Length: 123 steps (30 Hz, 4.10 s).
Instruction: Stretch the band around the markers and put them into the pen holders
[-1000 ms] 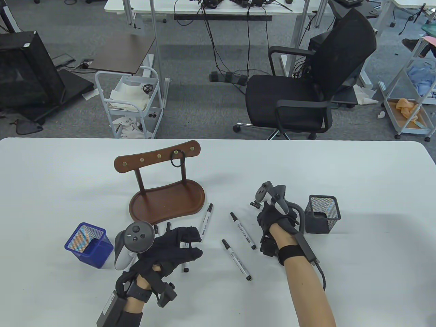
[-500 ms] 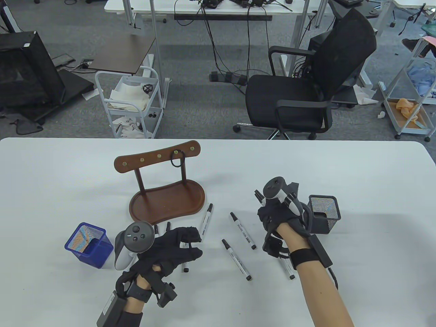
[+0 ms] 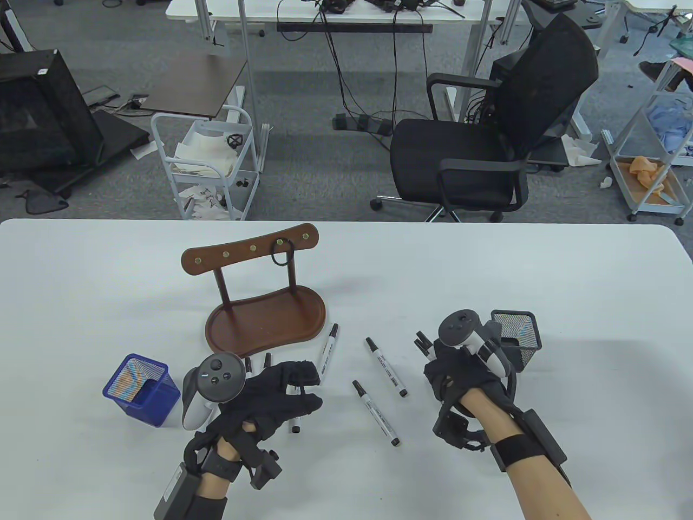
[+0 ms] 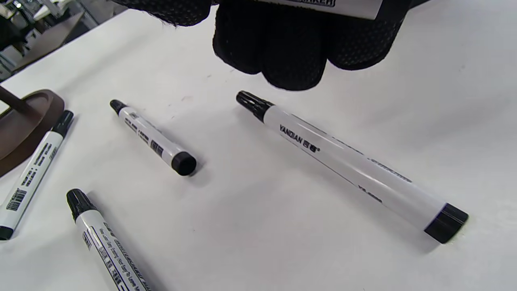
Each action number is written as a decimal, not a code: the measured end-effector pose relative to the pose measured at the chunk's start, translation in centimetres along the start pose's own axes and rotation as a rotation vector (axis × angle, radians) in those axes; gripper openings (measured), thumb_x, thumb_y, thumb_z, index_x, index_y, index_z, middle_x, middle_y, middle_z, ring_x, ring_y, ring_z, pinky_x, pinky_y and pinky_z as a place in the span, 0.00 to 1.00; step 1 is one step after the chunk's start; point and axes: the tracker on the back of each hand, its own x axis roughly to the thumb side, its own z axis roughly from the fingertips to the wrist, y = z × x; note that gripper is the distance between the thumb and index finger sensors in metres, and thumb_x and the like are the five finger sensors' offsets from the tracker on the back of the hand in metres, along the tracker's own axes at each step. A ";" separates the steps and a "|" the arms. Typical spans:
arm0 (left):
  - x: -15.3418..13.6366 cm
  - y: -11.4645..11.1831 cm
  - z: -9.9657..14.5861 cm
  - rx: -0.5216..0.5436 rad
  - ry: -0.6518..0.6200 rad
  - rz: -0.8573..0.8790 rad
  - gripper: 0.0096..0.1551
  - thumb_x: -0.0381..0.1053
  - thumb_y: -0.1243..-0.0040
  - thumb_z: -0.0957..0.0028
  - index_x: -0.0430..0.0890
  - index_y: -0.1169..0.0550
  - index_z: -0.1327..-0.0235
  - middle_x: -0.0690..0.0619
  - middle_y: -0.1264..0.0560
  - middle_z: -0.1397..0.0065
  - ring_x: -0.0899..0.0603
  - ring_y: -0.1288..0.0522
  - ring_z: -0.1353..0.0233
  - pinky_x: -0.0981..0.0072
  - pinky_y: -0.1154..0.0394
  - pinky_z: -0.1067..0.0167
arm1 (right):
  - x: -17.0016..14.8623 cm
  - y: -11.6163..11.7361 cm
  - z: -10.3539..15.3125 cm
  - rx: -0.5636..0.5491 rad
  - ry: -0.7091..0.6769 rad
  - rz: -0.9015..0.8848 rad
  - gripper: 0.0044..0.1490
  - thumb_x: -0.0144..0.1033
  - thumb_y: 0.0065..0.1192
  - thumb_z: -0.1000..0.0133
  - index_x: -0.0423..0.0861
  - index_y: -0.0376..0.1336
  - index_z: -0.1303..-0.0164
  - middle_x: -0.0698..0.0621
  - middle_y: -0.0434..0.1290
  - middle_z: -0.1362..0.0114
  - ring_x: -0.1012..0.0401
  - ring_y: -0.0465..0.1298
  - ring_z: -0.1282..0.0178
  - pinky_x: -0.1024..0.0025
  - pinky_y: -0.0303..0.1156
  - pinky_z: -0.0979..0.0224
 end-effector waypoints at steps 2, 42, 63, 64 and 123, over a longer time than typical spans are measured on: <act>0.0 0.0 0.0 -0.002 -0.001 0.000 0.40 0.57 0.24 0.48 0.42 0.28 0.27 0.44 0.22 0.24 0.27 0.35 0.19 0.22 0.46 0.26 | -0.6 0.2 0.2 -0.008 0.002 0.006 0.29 0.38 0.53 0.39 0.53 0.47 0.32 0.53 0.71 0.35 0.51 0.77 0.40 0.42 0.68 0.26; 0.0 0.0 0.1 0.002 -0.001 0.007 0.39 0.57 0.25 0.48 0.43 0.28 0.28 0.44 0.22 0.24 0.27 0.35 0.19 0.22 0.46 0.26 | -2.8 4.8 -0.3 -0.030 0.209 0.252 0.39 0.49 0.65 0.42 0.56 0.50 0.25 0.52 0.69 0.37 0.56 0.76 0.49 0.46 0.72 0.35; 0.0 0.2 0.1 0.002 -0.002 0.007 0.39 0.57 0.25 0.48 0.43 0.28 0.28 0.44 0.22 0.24 0.27 0.35 0.19 0.22 0.46 0.26 | -0.6 5.1 -0.4 -0.030 0.184 0.325 0.31 0.44 0.57 0.39 0.46 0.51 0.31 0.49 0.65 0.34 0.53 0.72 0.42 0.43 0.67 0.29; 0.0 0.2 0.1 0.002 -0.001 0.007 0.39 0.57 0.25 0.48 0.43 0.28 0.28 0.43 0.22 0.24 0.27 0.35 0.19 0.22 0.46 0.26 | -0.6 5.0 -0.4 -0.026 0.180 0.317 0.31 0.43 0.57 0.39 0.46 0.51 0.31 0.49 0.64 0.33 0.52 0.72 0.41 0.43 0.67 0.29; -0.2 0.1 0.0 0.001 0.015 0.013 0.39 0.56 0.25 0.48 0.42 0.27 0.28 0.43 0.22 0.24 0.27 0.35 0.19 0.22 0.46 0.26 | 7.4 4.7 -6.1 -0.075 0.119 0.135 0.40 0.52 0.69 0.48 0.57 0.55 0.27 0.58 0.76 0.41 0.59 0.79 0.49 0.53 0.74 0.32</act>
